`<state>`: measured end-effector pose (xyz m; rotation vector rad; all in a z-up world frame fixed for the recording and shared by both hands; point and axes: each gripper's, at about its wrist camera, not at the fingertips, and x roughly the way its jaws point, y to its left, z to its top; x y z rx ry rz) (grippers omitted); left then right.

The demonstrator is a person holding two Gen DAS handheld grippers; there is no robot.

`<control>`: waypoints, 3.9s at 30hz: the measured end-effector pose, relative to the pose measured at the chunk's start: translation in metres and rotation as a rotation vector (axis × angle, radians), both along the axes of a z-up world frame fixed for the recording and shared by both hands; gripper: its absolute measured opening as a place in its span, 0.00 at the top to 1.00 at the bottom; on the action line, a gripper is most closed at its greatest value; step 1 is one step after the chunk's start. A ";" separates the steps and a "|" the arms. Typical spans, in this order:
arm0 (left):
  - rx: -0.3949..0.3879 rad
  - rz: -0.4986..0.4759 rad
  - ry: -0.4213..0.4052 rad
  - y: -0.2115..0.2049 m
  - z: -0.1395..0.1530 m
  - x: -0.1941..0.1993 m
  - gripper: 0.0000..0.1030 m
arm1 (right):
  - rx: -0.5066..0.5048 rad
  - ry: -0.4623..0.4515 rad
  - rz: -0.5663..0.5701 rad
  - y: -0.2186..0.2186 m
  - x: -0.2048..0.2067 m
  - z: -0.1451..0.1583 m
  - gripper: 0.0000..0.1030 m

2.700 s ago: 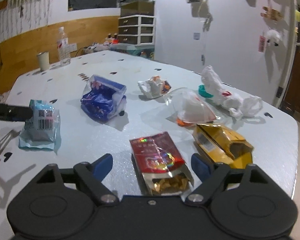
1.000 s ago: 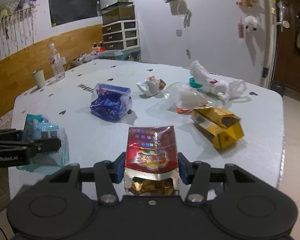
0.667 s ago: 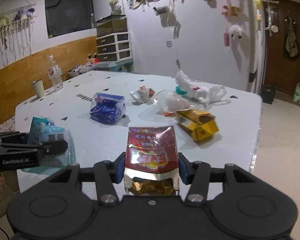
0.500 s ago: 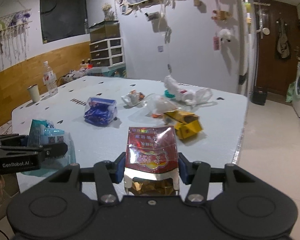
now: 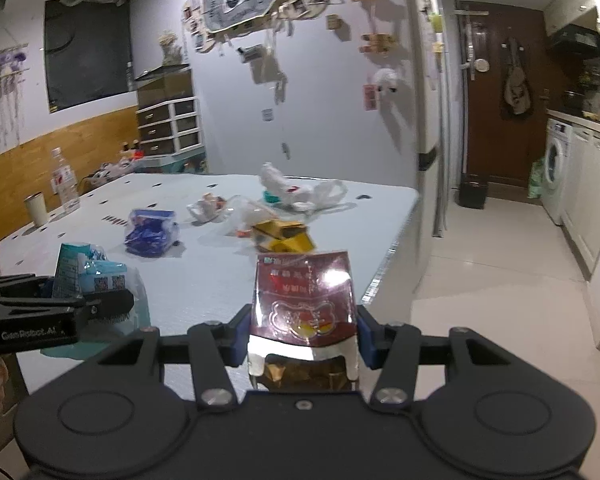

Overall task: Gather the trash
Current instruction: 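Lift the red packet with the right tool and turn toward the bin, then carry the red packet with the right tool while the left carries the teal bag over the bin, then open the right tool to drop the red packet while the left drops the teal bag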

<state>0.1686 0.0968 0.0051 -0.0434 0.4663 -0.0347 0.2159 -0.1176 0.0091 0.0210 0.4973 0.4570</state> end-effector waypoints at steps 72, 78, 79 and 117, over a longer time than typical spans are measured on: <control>0.019 -0.337 0.475 -0.243 -0.235 0.149 0.45 | -0.031 0.538 -0.279 -0.199 0.097 -0.247 0.49; 0.054 -0.336 0.508 -0.243 -0.254 0.160 0.45 | -0.063 0.586 -0.281 -0.194 0.114 -0.265 0.49; 0.062 -0.334 0.513 -0.244 -0.256 0.161 0.45 | -0.066 0.594 -0.280 -0.192 0.117 -0.268 0.49; 0.171 -0.355 0.654 -0.251 -0.308 0.164 0.28 | -0.171 0.643 -0.208 -0.175 0.122 -0.275 0.31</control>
